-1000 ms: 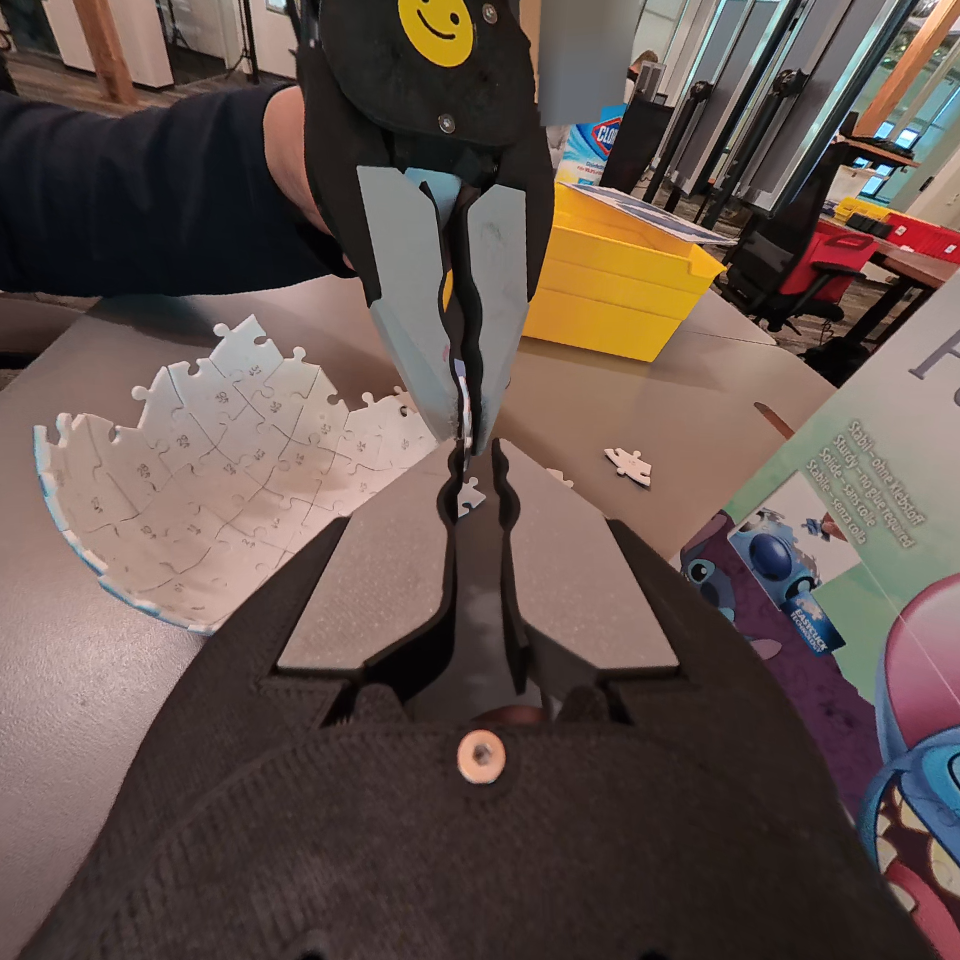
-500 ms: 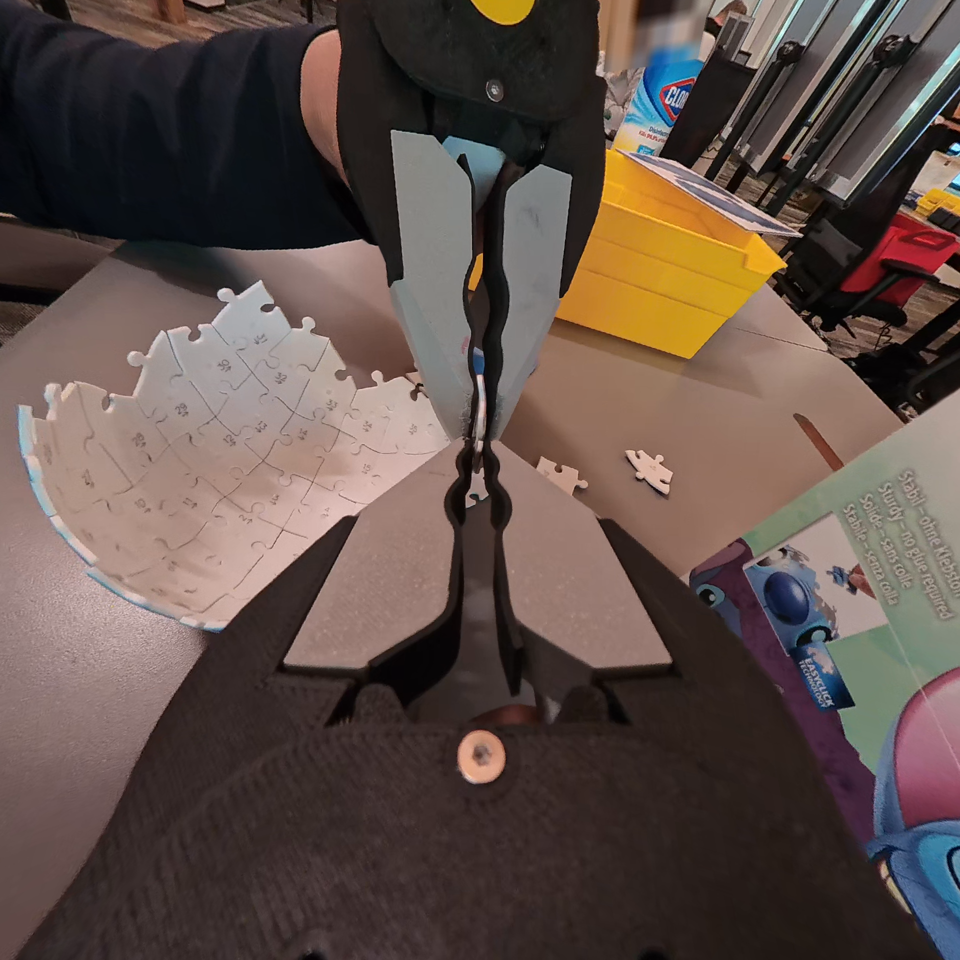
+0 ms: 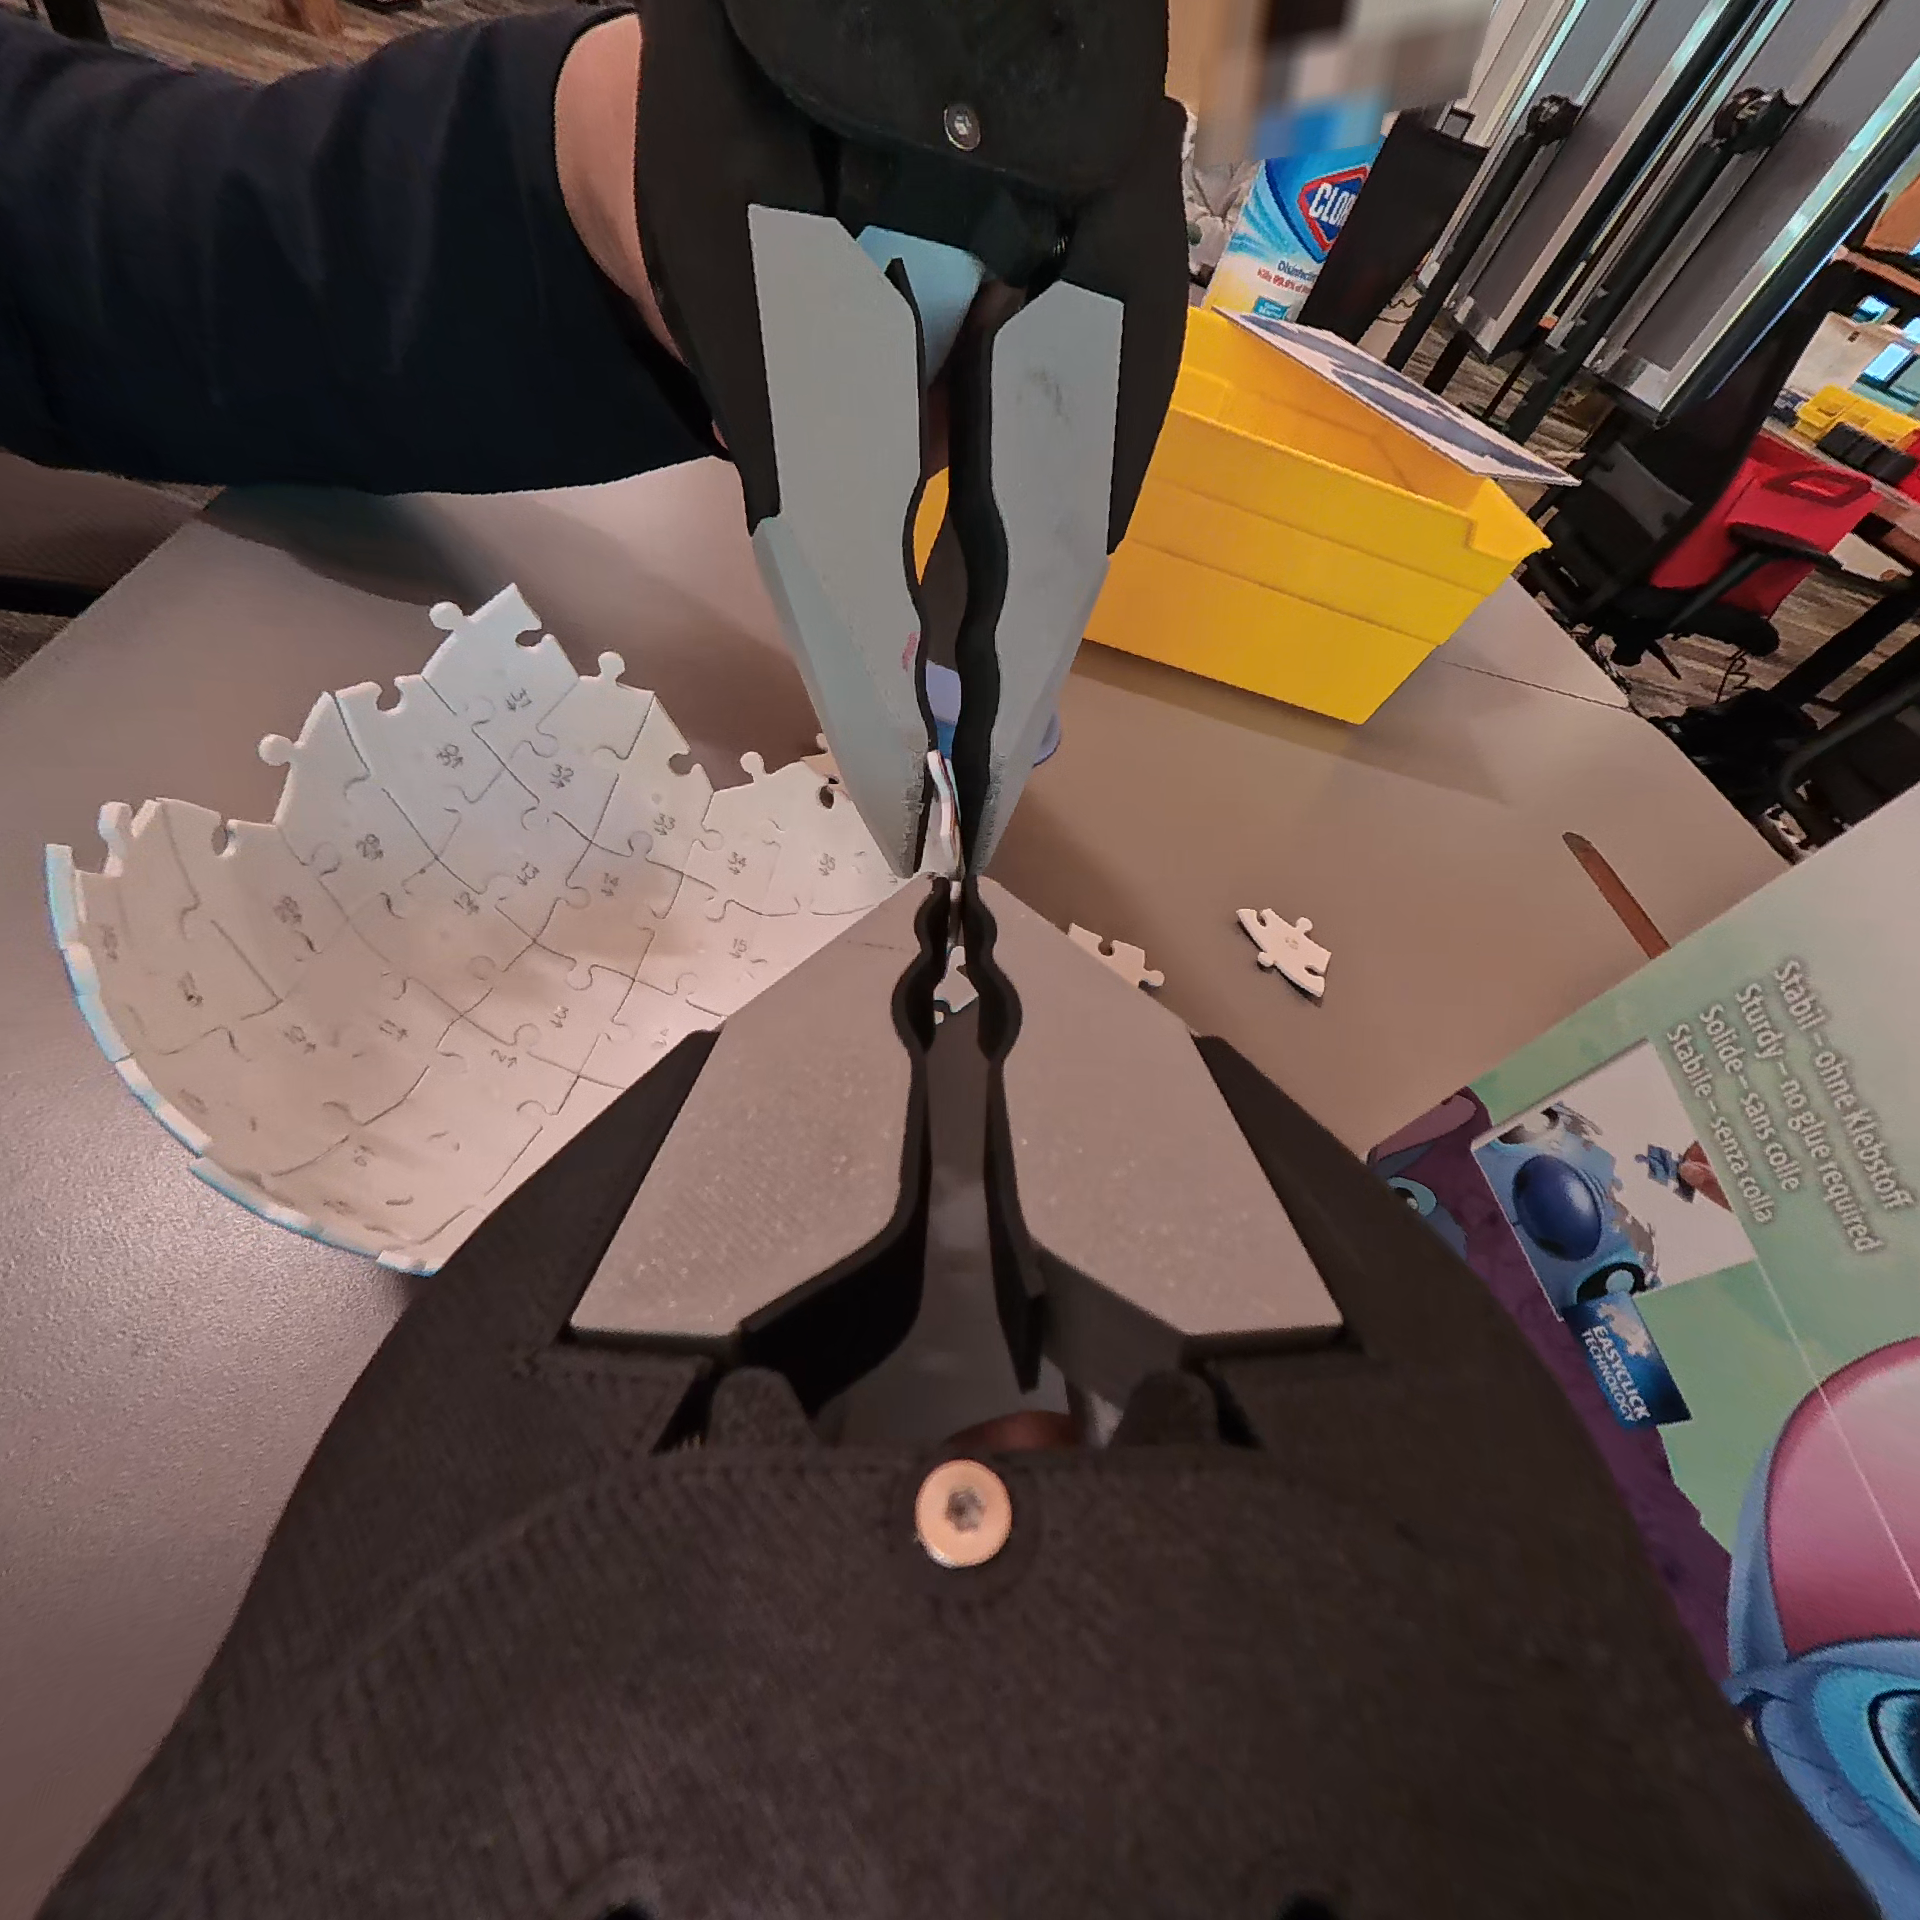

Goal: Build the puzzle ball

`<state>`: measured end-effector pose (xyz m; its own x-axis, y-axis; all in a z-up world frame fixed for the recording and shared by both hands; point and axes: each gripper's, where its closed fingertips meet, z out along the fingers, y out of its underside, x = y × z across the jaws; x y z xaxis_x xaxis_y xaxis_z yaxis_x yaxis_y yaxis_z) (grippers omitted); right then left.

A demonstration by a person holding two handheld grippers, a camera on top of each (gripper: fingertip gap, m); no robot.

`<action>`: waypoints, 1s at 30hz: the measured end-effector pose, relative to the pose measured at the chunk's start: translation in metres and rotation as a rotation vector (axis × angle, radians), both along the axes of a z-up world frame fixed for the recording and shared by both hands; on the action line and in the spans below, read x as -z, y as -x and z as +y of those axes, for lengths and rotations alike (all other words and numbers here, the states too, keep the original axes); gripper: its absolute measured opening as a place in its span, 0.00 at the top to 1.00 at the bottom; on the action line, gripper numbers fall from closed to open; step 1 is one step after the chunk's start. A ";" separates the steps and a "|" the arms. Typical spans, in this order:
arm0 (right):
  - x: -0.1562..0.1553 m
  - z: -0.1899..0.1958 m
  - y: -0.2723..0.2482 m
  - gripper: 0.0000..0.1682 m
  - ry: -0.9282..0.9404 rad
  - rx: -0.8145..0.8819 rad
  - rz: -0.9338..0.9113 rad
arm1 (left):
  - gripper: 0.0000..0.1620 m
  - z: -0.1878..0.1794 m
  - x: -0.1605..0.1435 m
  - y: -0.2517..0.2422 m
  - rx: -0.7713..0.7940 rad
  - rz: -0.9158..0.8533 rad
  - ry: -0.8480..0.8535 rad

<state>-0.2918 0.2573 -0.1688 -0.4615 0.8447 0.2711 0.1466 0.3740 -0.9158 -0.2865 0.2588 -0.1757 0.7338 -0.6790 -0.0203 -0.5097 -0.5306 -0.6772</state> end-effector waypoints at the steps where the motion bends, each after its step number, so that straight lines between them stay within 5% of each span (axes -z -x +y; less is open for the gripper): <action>1: 0.000 0.000 0.000 1.00 0.002 0.000 -0.002 | 0.97 0.000 0.000 0.000 0.000 0.006 -0.002; 30: 0.004 0.003 0.002 1.00 0.038 0.033 -0.052 | 0.98 0.005 -0.002 0.002 -0.063 -0.013 -0.006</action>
<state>-0.2940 0.2605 -0.1729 -0.4462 0.8688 0.2148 0.2059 0.3333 -0.9201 -0.2887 0.2636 -0.1736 0.7754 -0.6313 -0.0148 -0.4666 -0.5570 -0.6870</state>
